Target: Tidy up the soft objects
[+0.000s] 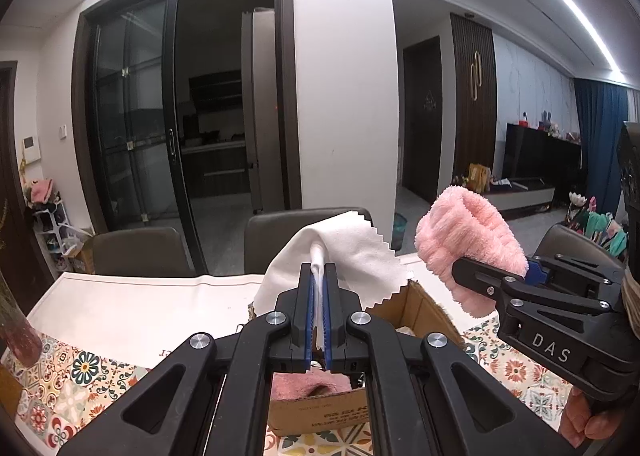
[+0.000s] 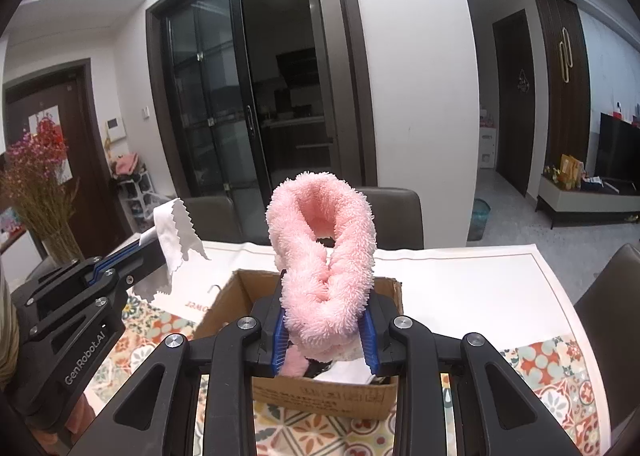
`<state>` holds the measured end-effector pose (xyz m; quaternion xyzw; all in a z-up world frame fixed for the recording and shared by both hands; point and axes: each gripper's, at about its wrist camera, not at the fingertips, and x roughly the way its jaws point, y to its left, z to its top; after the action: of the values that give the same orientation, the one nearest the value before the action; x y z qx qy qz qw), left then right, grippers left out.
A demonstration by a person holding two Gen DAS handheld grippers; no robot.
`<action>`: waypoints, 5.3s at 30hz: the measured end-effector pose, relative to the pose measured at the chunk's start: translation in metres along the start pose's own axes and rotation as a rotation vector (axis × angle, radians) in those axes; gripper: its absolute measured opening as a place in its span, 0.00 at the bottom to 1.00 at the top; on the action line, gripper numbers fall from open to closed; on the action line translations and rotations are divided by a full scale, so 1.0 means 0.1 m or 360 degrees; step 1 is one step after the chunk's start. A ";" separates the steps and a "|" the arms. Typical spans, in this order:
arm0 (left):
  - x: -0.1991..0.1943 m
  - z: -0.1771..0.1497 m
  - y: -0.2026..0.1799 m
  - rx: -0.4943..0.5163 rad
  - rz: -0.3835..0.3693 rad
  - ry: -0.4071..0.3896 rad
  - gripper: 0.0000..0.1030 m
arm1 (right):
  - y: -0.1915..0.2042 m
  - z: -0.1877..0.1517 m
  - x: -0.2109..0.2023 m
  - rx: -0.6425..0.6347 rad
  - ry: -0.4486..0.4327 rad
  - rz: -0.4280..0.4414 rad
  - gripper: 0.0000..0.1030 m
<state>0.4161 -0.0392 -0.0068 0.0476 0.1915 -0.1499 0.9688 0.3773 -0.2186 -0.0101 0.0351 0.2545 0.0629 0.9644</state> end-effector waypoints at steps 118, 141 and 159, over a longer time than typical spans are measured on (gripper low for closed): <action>-2.66 -0.68 -0.38 -0.0078 0.0250 -0.0060 0.96 | 0.38 -0.81 -2.65 0.0051 -0.0124 -0.0262 0.72; -3.08 -0.84 -0.52 -0.0068 0.0326 -0.0107 1.00 | 0.50 -0.99 -2.96 0.0050 -0.0136 -0.0266 0.72; -3.08 -0.86 -0.54 -0.0063 0.0323 -0.0098 1.00 | 0.50 -1.02 -2.99 0.0065 -0.0124 -0.0276 0.72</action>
<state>0.0969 0.0059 0.0306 0.0428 0.1587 -0.0486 0.9852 0.0633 -0.2073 0.0515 0.0352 0.2200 -0.0274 0.9745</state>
